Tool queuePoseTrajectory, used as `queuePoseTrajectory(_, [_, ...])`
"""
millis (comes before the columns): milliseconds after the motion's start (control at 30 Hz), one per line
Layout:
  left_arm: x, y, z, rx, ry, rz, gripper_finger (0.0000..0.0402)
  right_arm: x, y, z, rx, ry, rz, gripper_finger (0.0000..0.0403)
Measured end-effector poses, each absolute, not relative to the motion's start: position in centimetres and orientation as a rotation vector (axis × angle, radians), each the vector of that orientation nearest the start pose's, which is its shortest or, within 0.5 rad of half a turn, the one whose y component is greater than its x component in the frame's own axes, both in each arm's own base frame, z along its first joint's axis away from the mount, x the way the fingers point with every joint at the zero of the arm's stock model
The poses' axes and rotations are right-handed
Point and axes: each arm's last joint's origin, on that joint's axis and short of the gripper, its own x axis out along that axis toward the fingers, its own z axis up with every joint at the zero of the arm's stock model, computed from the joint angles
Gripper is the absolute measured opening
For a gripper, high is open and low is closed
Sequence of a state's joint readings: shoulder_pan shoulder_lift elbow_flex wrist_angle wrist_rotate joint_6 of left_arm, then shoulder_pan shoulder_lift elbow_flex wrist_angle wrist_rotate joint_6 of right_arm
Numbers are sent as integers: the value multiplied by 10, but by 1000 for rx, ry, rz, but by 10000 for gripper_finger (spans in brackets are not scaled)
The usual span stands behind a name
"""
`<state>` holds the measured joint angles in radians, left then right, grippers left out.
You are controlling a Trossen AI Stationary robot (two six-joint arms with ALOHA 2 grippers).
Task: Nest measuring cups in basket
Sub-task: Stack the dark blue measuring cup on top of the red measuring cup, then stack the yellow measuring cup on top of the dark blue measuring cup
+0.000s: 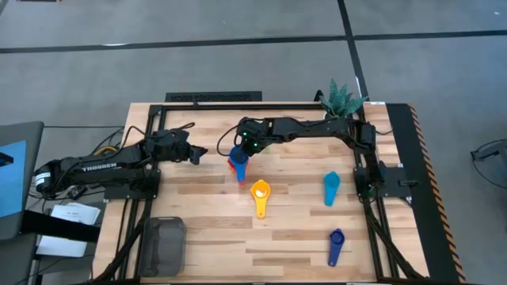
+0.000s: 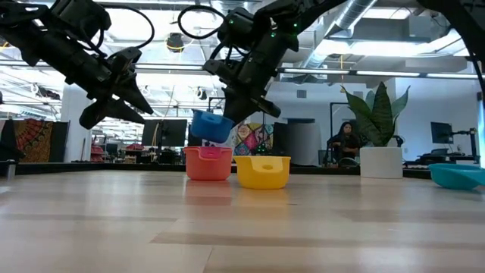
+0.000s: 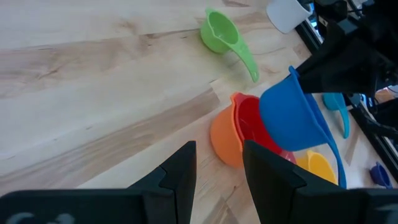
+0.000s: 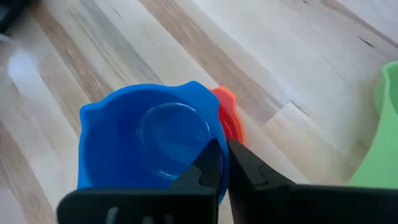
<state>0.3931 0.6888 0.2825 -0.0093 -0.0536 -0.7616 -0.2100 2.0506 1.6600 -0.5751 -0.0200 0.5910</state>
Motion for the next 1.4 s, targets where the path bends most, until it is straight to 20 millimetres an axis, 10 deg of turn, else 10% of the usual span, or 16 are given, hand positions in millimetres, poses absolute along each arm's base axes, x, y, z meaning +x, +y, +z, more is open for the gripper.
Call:
queuePoseTrajectory(900, [141,61,191,-807,221,592,119,437,-94,221,641,879,-448,179])
queuePoseTrajectory(1400, [141,53,184,-878,320,522,119,383,-71,248,411,1229,-612,114])
